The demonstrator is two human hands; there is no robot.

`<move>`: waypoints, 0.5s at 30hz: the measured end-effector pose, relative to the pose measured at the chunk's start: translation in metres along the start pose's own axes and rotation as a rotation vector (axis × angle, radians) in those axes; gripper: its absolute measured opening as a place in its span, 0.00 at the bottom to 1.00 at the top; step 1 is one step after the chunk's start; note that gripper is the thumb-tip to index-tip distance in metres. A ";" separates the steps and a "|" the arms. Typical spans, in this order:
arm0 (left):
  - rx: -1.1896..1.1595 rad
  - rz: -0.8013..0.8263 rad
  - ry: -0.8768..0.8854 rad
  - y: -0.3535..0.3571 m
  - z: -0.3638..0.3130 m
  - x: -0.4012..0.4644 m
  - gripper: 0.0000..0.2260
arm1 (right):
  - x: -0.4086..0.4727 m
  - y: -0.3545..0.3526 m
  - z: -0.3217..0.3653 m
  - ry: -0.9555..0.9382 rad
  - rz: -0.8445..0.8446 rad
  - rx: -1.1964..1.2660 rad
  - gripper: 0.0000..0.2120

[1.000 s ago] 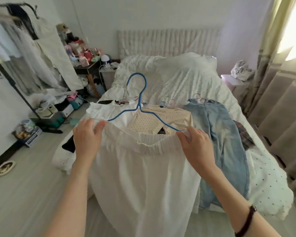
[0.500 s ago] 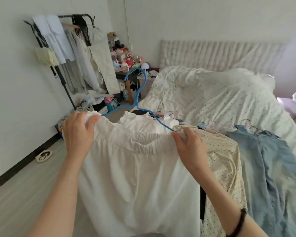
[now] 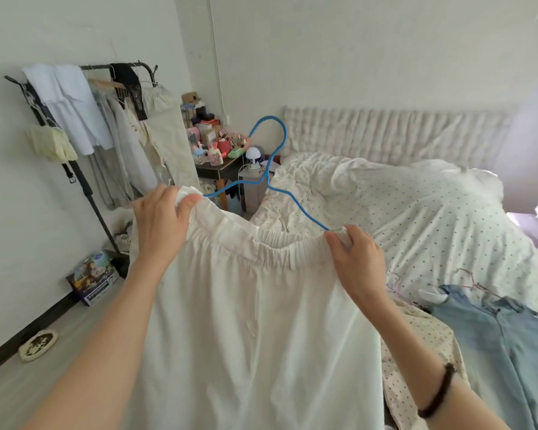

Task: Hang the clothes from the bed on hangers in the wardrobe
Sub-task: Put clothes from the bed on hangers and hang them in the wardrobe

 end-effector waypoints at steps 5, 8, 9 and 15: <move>0.001 0.101 -0.019 0.075 0.024 0.034 0.15 | 0.055 0.044 -0.022 0.037 0.059 -0.038 0.13; -0.040 0.223 -0.050 0.133 0.050 0.036 0.16 | 0.079 0.084 -0.048 0.079 0.129 -0.091 0.12; -0.048 0.273 -0.063 0.154 0.060 0.035 0.16 | 0.086 0.099 -0.058 0.101 0.157 -0.112 0.12; -0.049 0.591 -0.106 0.293 0.128 0.013 0.18 | 0.112 0.203 -0.126 0.248 0.320 -0.267 0.11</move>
Point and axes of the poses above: each hand's wrist, its own x-axis towards the middle knuckle, its own y-axis out of the palm, z = x × y, the point moved 8 cm from there along x, towards the middle knuckle, and after that the axes turned 11 degrees about -x, right-handed, at the moved point
